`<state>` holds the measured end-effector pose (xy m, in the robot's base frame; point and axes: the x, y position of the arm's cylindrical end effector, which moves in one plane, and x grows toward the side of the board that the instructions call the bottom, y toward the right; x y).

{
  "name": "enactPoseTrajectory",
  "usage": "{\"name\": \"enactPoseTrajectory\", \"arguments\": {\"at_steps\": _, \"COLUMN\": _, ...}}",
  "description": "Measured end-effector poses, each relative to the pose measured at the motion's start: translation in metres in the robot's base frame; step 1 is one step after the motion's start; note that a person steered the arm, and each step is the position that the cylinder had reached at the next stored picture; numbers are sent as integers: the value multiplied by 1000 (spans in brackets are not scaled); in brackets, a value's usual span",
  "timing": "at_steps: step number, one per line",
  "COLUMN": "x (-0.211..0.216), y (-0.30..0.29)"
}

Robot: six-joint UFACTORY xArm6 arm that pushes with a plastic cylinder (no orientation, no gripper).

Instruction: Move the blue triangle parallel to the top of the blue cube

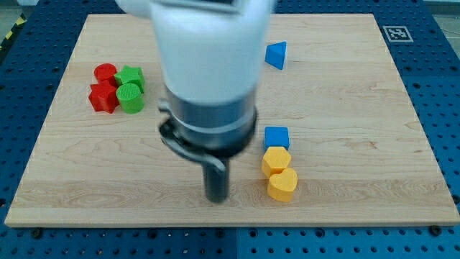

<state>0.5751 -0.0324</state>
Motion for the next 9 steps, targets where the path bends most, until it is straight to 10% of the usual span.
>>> {"name": "enactPoseTrajectory", "arguments": {"at_steps": 9, "x": -325, "y": 30}}
